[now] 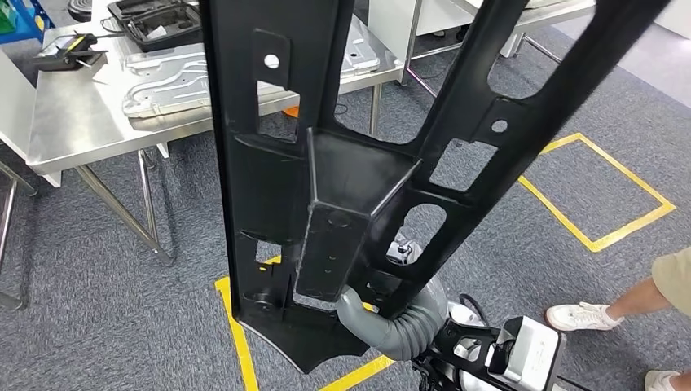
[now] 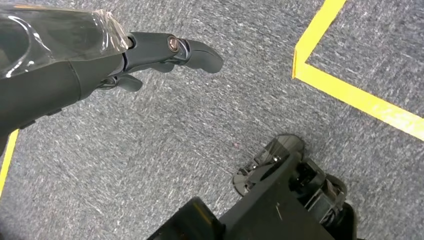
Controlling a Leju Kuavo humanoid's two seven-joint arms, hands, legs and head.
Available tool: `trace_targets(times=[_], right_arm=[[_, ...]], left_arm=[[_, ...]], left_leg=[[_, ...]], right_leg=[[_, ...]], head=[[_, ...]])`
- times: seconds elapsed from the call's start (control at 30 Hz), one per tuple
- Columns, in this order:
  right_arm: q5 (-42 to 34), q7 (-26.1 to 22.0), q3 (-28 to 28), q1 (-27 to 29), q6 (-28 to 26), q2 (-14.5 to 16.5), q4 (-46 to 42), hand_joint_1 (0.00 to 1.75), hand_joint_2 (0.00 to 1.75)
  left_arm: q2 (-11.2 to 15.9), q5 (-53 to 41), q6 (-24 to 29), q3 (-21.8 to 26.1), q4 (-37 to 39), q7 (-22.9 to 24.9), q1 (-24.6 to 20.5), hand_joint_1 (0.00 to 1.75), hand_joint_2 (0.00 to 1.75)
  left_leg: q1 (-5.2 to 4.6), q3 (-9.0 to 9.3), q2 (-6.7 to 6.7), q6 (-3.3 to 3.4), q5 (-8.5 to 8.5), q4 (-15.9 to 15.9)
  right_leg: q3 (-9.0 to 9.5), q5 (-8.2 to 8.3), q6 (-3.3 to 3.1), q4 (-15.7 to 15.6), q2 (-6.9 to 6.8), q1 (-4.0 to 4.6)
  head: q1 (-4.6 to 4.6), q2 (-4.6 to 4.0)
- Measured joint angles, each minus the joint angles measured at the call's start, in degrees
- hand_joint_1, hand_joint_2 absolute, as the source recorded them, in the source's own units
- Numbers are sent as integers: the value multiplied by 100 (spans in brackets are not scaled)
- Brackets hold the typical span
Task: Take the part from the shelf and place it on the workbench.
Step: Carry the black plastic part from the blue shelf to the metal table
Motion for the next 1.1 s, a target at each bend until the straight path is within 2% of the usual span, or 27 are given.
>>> trace_targets(times=[0.03, 0.07, 0.1, 0.13, 0.17, 0.2, 0.3, 0.33, 0.37, 0.4, 0.47, 0.5, 0.53, 0.57, 0.63, 0.67, 0.7, 0.77, 0.83, 0.87, 0.9, 0.93, 0.97, 1.0, 1.03, 1.07, 1.1], right_arm=[[0, 1, 0, 4, -1, 0, 0, 175, 175], [1, 1, 0, 6, -1, -1, 0, 175, 175], [1, 1, 0, 6, -2, -1, 0, 175, 175], [1, 2, 0, 5, -2, -2, 1, 175, 175], [1, 1, 0, 1, -2, -1, -1, 175, 175], [0, 0, 0, -1, -2, 0, -2, 175, 175], [-5, -2, -1, -2, -2, -4, -7, 175, 175], [-6, -2, -2, -3, -2, -6, -9, 175, 175], [-5, -2, -2, -7, -2, -7, -10, 175, 175], [-4, -3, -2, -10, -2, -5, -12, 175, 175], [-4, -2, -2, -9, -2, -3, -13, 175, 175], [-4, -2, -1, -4, -2, -4, -13, 175, 175], [-4, -1, -1, -1, -2, -4, -13, 175, 175], [-5, -1, 0, 1, -2, -4, -13, 175, 175], [-5, -2, 0, 3, -2, -4, -13, 175, 175], [-4, -3, 0, 2, -2, -4, -12, 175, 175], [-4, -3, 0, 3, -2, -3, -12, 175, 175], [-4, 0, -1, 3, -2, -1, -13, 175, 175], [-3, 1, -2, 8, -2, 1, -21, 175, 175], [-1, -3, -3, 6, -2, 0, -26, 175, 175], [1, -6, -4, 4, -2, 0, -30, 175, 175], [2, -8, -4, 5, -2, 0, -31, 175, 175], [1, -7, -3, 10, -2, 0, -31, 175, 175], [-2, -5, -3, 21, -2, 0, -31, 175, 175], [-5, -4, -2, 31, -2, 0, -31, 175, 175], [-7, -3, -2, 37, -2, -1, -31, 175, 175], [-8, -3, -2, 39, -2, -2, -31, 175, 175]], left_arm=[[1, 0, 1, -1, 0, 0, 8, 0, 175], [1, 0, 1, -1, 0, 0, 18, 0, 175], [1, 0, 1, -1, 0, 0, 27, 0, 175], [1, 1, 1, -1, 0, 0, 32, 0, 175], [0, 1, 1, -1, 0, 0, 32, 0, 175], [0, 1, 1, -1, 0, 0, 31, 0, 175], [0, 2, 0, -2, 0, -1, 30, 0, 175], [0, 2, 0, -2, 0, -2, 28, 0, 175], [1, 3, 0, -2, 0, -2, 23, 0, 175], [1, 3, 1, -2, 0, -2, 15, 0, 175], [0, 7, 5, 3, -1, -11, -19, 0, 175], [0, 8, 6, 6, -1, -16, -38, 0, 175], [0, 10, 7, 8, -2, -21, -51, 0, 175], [0, 10, 5, 9, -2, -22, -55, 0, 175], [1, 9, 3, 7, -1, -15, -31, 0, 175], [2, 8, 2, 5, -1, -10, -21, 0, 175], [3, 7, 1, 4, 0, -6, -14, 0, 175], [4, 7, 0, 4, 0, -3, -12, 0, 175], [3, 5, -1, 4, 0, -5, -11, 0, 175], [3, 4, -1, 3, 0, -7, -10, 0, 175], [3, 3, -1, 3, 0, -7, -7, 0, 175], [4, 2, -1, 2, 0, -7, -2, 0, 175], [3, 2, -1, 1, 0, -7, 2, 0, 175], [2, 2, -1, 0, 0, -7, 8, 0, 175], [1, 2, -1, -1, 0, -7, 20, 0, 175], [0, 2, -1, -1, 0, -7, 33, 0, 175], [0, 2, -1, -1, 0, -7, 45, 0, 175]], left_leg=[[0, 47, -7, -3, -37, 0], [0, 108, -15, -12, -80, 0], [1, 176, -22, -27, -131, 0], [-11, 222, -27, -54, -185, 2], [-21, 246, -30, -83, -231, 4], [-30, 254, -29, -113, -265, 2], [-29, 267, -19, -195, -325, -16], [-24, 242, -15, -230, -375, 65], [-16, 142, -11, -268, -477, 277], [-3, -41, -7, -305, -617, 623], [11, -564, -1, -352, -900, 1498], [14, -765, 2, -359, -922, 1780], [13, -857, 5, -354, -822, 1843], [12, -824, 7, -338, -600, 1651], [-6, -537, 7, -266, -55, 844], [-31, -405, 7, -220, 113, 492], [-58, -325, 8, -173, 174, 275], [-95, -285, 5, -105, 130, 150], [-59, -176, -4, -70, 122, 34], [-34, -86, -4, -51, 120, -37], [-13, 3, -1, -32, 108, -96], [-9, 67, 4, -13, 83, -124], [-8, 105, 9, 3, 52, -130], [-9, 134, 10, 9, 19, -129], [-10, 171, 8, 12, -16, -128], [-11, 221, 2, 9, -59, -128], [-11, 286, -7, 1, -108, -127]], right_leg=[[-77, 143, -2, -16, 0, 0], [-27, 390, -9, -270, -1, -1], [115, 684, -20, -694, -4, -1], [278, 885, -31, -1097, -7, 8], [408, 1001, -47, -1408, -5, 14], [481, 1025, -66, -1588, 1, 24], [515, 937, -148, -1649, 22, 30], [536, 917, -180, -1655, 21, 19], [561, 897, -207, -1662, 15, 4], [586, 874, -229, -1667, 9, -4], [633, 819, -251, -1666, -1, -4], [672, 785, -251, -1665, -1, -3], [727, 745, -248, -1665, 1, -2], [798, 700, -243, -1666, 8, -1], [946, 609, -222, -1674, 25, 2], [990, 573, -200, -1680, 30, 6], [1007, 552, -170, -1687, 29, 6], [1002, 534, -104, -1718, 17, 5], [1055, 494, -41, -1742, 2, 15], [1037, 432, -19, -1638, -3, 21], [926, 323, -1, -1389, -6, 25], [712, 193, 9, -1009, -8, 19], [431, 61, 16, -576, -8, 16], [173, 5, 23, -231, -8, 15], [10, 61, 26, -81, -8, 13], [-18, 245, 25, -186, -8, 14], [74, 525, 19, -515, -9, 14]], head=[[1, 0], [1, 0], [1, 0], [-1, -1], [-4, 0], [-7, 0], [-9, 0], [-16, 0], [-21, 0], [-28, 0], [-35, 0], [-35, 0], [-35, 0], [-36, 0], [-34, 0], [-34, 0], [-34, 0], [-35, 0], [-30, 0], [-25, 0], [-19, 0], [-13, 0], [-12, 0], [-10, 0], [-10, 0], [-10, 0], [-9, 0]])
